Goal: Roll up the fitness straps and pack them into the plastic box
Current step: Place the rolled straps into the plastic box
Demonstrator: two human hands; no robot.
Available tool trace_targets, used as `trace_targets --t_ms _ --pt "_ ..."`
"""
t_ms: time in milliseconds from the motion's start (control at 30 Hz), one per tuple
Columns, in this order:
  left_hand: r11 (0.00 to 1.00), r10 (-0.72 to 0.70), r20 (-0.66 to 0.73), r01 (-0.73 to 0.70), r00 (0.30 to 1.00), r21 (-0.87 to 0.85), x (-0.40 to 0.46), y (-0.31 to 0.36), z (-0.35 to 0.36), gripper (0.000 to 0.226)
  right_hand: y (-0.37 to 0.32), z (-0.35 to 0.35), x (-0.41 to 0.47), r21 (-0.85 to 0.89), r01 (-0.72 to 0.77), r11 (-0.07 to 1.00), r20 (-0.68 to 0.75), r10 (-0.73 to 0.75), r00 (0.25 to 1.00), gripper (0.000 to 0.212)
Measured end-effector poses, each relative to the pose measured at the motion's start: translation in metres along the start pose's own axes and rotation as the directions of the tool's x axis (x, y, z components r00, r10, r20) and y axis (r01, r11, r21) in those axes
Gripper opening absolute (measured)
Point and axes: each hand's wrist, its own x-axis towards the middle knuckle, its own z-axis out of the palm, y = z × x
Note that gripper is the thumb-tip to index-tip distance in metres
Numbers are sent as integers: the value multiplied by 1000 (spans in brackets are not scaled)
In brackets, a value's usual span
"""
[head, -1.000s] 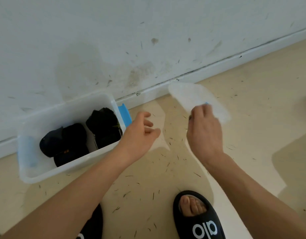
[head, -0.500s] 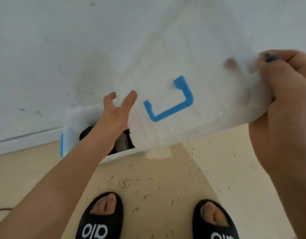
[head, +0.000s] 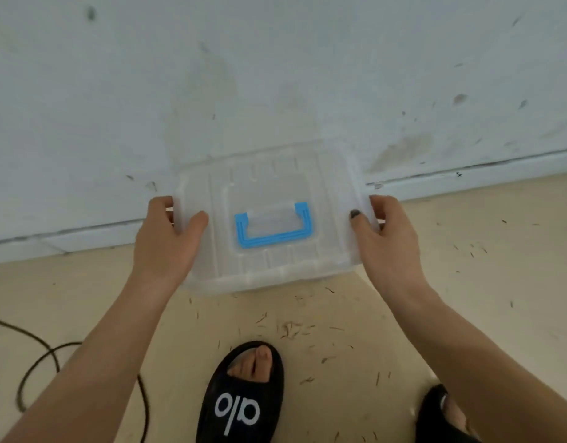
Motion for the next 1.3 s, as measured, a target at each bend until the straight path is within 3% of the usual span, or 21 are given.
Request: trace_targets --t_ms 133,233,367,567,700,800,900,1000,1167,1300 --pt "992 24 74 -33 997 122 6 -27 7 44 27 18 10 -350 81 933 -48 -105 993 31" --pt "982 32 83 -47 996 183 7 -39 13 51 39 23 13 -461 106 881 -37 -139 990 26" --pt "959 4 97 -32 995 281 10 -44 17 57 44 29 18 -436 107 893 -23 -130 991 18" --pt "989 -44 125 25 991 148 13 -45 22 57 48 34 26 -454 136 880 -41 -173 984 13" --pt "993 -117 137 113 984 38 15 -47 19 52 53 31 26 -498 161 852 -40 -208 977 21" --pt "980 -187 73 181 980 80 15 -47 18 65 54 28 27 -491 137 861 -15 -165 986 27" --pt "954 -270 126 283 955 -97 11 -46 20 77 54 29 26 -406 79 910 20 -78 997 28" --pt "962 -245 99 254 965 -102 8 -50 21 73 52 29 26 -384 87 919 5 -92 996 34" --pt "997 -60 59 57 996 51 5 -48 23 50 46 30 33 -417 180 891 77 -162 984 47" --pt "997 -74 69 74 995 1 7 -54 25 48 47 30 34 -355 159 921 109 -128 986 47"
